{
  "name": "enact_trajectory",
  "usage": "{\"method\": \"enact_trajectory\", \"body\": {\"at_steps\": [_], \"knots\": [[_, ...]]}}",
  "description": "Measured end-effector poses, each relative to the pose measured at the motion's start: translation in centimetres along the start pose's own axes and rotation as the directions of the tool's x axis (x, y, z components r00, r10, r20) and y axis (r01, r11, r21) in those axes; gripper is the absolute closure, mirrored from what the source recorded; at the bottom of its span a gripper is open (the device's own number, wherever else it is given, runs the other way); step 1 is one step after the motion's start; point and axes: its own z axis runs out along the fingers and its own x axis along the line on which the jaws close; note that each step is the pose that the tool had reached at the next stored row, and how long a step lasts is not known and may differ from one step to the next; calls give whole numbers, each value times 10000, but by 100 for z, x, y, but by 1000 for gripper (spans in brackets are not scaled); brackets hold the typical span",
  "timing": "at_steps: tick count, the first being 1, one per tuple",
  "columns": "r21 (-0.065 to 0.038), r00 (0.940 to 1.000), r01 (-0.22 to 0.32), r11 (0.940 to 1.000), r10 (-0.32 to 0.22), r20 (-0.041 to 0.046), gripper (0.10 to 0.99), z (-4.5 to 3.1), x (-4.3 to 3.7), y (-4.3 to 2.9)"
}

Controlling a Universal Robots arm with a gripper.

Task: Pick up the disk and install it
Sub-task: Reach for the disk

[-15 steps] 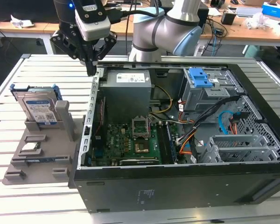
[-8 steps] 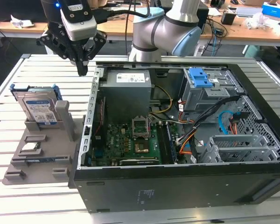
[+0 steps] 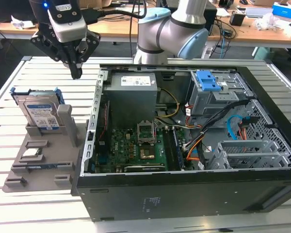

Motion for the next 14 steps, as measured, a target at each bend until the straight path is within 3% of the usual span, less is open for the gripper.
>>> {"method": "enact_trajectory", "body": {"at_steps": [2, 14], "knots": [[0, 10000, 0, 10000, 0, 0, 980, -2, 84, -6], [0, 10000, 0, 10000, 0, 0, 980, -6, 284, -21]]}}
